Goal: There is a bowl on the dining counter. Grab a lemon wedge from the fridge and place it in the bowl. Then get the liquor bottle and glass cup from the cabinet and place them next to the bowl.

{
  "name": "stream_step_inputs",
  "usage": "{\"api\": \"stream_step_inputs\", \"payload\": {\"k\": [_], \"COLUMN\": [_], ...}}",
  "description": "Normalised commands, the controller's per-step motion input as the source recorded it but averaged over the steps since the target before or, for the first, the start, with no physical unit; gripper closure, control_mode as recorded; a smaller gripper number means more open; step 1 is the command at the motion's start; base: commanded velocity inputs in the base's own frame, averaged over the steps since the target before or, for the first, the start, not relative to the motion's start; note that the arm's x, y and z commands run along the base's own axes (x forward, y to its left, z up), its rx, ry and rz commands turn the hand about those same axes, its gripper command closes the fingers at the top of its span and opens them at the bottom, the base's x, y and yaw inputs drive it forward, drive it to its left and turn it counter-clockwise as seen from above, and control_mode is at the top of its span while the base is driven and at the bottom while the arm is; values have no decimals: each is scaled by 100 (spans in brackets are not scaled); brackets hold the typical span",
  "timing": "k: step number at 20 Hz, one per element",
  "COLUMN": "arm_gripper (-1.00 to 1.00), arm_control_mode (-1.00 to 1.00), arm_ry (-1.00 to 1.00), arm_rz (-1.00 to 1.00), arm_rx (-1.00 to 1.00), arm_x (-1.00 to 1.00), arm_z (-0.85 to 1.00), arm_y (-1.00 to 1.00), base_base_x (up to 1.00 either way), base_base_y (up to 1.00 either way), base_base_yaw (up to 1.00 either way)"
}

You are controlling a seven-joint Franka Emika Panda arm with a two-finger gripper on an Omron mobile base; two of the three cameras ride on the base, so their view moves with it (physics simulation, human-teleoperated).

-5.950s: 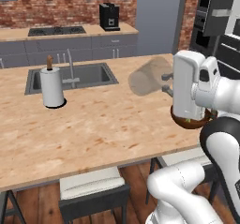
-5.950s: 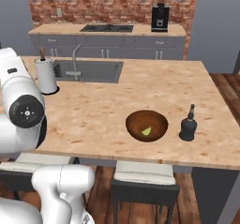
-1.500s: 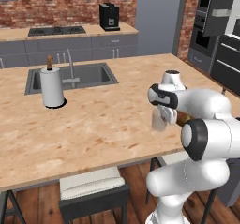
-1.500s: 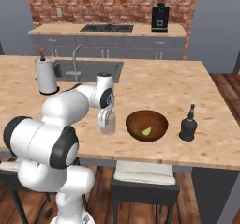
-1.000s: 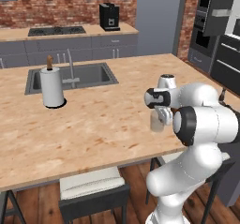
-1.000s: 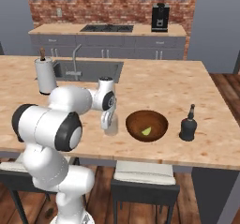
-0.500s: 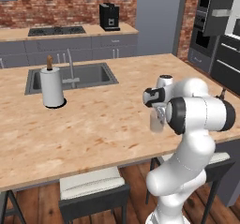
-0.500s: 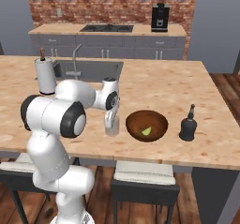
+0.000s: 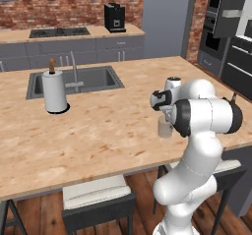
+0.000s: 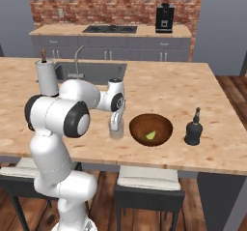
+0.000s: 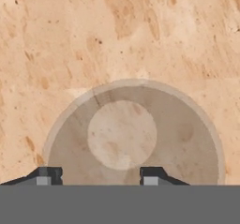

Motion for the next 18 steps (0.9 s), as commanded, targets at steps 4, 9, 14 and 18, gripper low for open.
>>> {"api": "stream_step_inputs", "payload": {"k": [4, 9, 14, 18], "arm_gripper": [-100, -100, -100, -100], "arm_control_mode": [-100, -100, -100, -100], "arm_ry": [-3, -2, -1, -1], "arm_rz": [0, 0, 0, 0], "arm_rx": [0, 0, 0, 0], "arm_x": [-7, -21, -36, -51], "arm_z": [-3, 41, 74, 70], "arm_y": [0, 1, 0, 1], "base_base_x": [0, 0, 0, 0], "base_base_y": [0, 0, 0, 0], "base_base_yaw": [0, 0, 0, 0]}}
